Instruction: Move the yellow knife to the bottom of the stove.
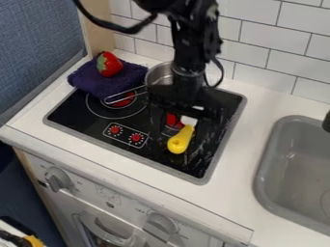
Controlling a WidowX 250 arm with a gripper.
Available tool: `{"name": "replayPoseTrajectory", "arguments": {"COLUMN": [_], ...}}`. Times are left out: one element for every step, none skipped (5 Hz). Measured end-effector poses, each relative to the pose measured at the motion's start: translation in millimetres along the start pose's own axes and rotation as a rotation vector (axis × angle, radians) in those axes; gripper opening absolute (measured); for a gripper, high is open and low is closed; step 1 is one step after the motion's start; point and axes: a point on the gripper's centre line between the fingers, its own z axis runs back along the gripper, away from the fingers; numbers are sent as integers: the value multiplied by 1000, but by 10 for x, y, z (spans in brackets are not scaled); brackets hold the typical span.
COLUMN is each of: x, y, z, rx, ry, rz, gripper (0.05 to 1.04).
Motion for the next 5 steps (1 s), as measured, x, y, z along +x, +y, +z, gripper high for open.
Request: {"name": "replayPoseTrajectory", "arguments": {"x": [42,76,71,54,44], "y": [-57,-47,-30,-8,9], "z": [-120,-190,-224,-244,-249], "rx": [66,82,4,-61,-62], "ry": [60,36,36,35,36], "rz": [-5,-5,-11,-38,-95], "gripper": [999,1000,1001,955,682]}}
